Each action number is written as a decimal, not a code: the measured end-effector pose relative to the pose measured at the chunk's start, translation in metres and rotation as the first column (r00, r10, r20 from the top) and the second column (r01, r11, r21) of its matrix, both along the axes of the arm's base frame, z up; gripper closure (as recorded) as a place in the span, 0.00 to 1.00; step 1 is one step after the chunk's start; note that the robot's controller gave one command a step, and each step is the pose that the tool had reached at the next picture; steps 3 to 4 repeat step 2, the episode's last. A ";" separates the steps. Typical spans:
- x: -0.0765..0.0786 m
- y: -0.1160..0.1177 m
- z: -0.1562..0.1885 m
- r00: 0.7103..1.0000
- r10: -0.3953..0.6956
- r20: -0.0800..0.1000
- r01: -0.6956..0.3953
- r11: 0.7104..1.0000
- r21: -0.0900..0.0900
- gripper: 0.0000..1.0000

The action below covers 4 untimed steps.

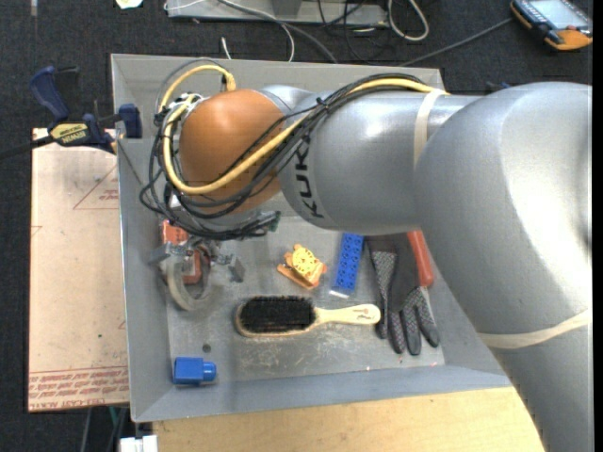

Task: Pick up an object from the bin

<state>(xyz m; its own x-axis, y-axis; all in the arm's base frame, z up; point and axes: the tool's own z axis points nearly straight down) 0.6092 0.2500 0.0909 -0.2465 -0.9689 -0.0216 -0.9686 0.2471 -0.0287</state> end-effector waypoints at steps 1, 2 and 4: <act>-0.002 0.001 0.036 1.000 -0.001 -0.005 0.001 1.000 0.000 1.00; -0.002 0.001 0.071 1.000 -0.004 -0.003 0.004 1.000 0.003 1.00; -0.002 0.001 0.071 1.000 -0.004 -0.003 0.004 1.000 0.003 1.00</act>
Offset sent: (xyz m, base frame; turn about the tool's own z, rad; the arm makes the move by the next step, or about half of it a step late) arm -0.0025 0.0008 0.0711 0.0000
